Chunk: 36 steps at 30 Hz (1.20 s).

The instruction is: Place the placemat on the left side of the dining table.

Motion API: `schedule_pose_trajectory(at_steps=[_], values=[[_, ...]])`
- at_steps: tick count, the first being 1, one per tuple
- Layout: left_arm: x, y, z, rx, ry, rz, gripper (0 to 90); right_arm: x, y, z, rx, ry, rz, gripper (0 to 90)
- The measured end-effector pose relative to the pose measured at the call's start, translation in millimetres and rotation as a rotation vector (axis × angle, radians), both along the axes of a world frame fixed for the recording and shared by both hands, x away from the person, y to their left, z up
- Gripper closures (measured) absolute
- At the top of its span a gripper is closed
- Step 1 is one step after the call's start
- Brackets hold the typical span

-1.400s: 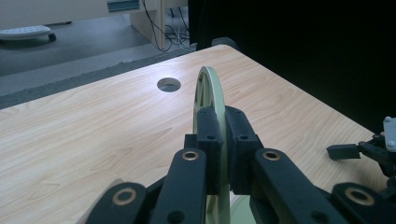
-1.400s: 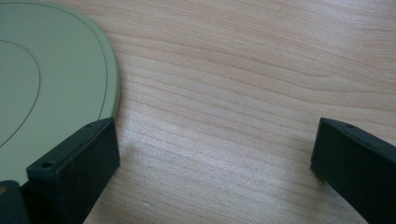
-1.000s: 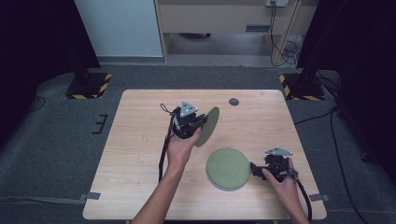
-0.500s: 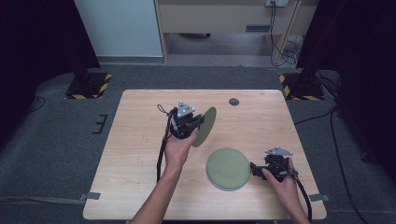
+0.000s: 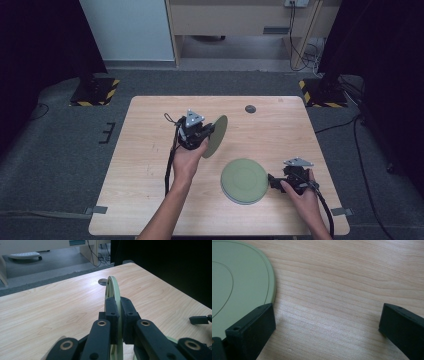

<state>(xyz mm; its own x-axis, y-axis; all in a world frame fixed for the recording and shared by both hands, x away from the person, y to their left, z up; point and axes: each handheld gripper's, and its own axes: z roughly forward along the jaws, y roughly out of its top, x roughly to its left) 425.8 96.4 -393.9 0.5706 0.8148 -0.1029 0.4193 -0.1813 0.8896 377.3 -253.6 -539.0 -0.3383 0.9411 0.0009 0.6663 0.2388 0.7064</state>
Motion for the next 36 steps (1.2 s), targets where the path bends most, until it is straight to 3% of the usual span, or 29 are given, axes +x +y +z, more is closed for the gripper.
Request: schedule_pose_trajectory(at_steps=[36], values=[[-1.8,43.5,-7.0,-0.002,0.002,0.074,85.7,0.0,0.0,0.0,0.000,0.000,0.000,0.8]])
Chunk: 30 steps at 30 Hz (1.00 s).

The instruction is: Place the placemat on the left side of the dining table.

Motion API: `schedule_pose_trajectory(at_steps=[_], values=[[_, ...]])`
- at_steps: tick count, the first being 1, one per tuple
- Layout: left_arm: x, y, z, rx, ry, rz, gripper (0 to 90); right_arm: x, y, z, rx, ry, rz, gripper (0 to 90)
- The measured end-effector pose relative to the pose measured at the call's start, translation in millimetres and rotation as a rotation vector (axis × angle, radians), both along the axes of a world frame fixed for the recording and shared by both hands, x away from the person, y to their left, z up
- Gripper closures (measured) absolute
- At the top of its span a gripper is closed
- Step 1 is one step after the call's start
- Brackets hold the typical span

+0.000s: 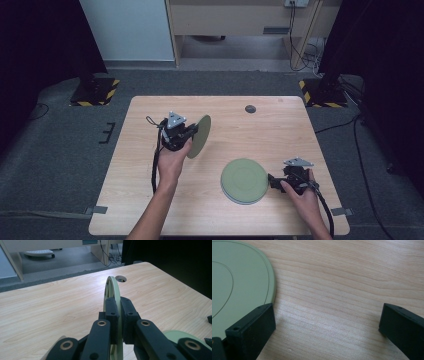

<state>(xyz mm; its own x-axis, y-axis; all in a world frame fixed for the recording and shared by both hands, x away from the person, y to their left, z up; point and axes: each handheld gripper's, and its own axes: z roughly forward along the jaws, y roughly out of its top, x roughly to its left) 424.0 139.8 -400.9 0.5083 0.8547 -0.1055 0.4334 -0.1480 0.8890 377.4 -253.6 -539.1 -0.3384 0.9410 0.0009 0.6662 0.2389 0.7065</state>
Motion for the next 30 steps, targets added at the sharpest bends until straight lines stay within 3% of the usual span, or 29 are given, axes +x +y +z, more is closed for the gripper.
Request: schedule_pose_trajectory(at_steps=[30], values=[[-0.2,28.4,-7.0,-0.022,0.010,0.054,85.7,0.1,-0.1,0.0,0.001,0.000,0.002,0.9]])
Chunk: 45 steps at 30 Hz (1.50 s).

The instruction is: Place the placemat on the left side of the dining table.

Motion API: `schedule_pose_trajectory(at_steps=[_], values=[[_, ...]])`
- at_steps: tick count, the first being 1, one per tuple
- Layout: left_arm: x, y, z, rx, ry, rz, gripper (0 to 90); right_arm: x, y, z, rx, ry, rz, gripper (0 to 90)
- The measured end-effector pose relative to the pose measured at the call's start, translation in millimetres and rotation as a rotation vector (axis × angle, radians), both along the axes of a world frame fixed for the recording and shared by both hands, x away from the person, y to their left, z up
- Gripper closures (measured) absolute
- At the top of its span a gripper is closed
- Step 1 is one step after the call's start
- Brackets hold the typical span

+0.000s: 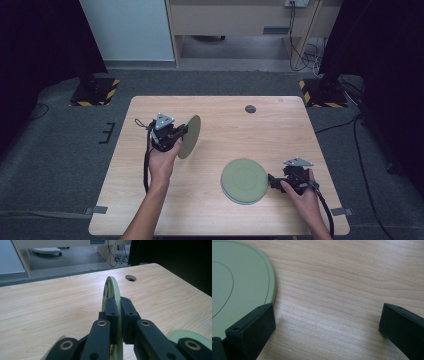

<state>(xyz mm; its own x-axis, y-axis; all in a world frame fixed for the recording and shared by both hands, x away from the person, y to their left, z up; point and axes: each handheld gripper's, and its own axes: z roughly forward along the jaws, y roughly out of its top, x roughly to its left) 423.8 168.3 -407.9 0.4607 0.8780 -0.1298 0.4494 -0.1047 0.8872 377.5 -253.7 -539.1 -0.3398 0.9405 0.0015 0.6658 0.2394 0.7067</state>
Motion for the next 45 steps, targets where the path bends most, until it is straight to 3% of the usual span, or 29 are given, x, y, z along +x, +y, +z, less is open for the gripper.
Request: schedule_pose_trajectory(at_steps=[45], values=[[-9.8,42.5,-13.2,0.016,0.013,0.068,85.6,0.1,-0.1,0.0,0.000,0.000,0.002,0.9]])
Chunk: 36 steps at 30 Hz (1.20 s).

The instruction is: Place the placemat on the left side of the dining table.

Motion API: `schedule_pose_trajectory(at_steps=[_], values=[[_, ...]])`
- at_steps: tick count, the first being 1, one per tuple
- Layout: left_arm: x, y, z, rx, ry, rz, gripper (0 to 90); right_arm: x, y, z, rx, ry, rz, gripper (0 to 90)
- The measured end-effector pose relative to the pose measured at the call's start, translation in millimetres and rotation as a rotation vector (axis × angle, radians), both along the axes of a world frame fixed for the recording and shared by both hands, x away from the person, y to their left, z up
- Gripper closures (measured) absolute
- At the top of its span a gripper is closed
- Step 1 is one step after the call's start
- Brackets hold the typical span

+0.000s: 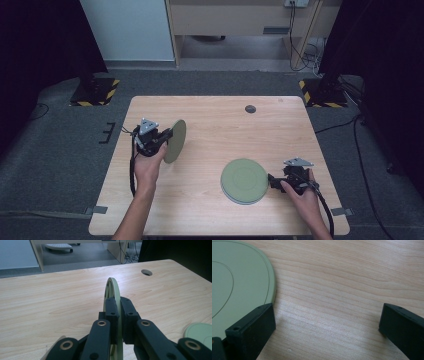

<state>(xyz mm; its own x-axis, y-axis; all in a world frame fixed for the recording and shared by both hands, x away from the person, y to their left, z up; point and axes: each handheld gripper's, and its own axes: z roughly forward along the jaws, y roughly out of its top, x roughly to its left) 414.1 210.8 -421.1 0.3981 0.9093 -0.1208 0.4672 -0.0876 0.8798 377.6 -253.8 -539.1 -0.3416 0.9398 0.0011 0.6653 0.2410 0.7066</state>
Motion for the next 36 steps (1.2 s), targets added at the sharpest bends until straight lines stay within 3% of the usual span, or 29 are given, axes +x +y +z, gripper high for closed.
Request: schedule_pose_trajectory(at_steps=[36], values=[[0.7,38.4,-4.5,0.039,0.003,0.074,85.5,0.1,-0.2,0.0,0.000,0.000,0.003,0.9]])
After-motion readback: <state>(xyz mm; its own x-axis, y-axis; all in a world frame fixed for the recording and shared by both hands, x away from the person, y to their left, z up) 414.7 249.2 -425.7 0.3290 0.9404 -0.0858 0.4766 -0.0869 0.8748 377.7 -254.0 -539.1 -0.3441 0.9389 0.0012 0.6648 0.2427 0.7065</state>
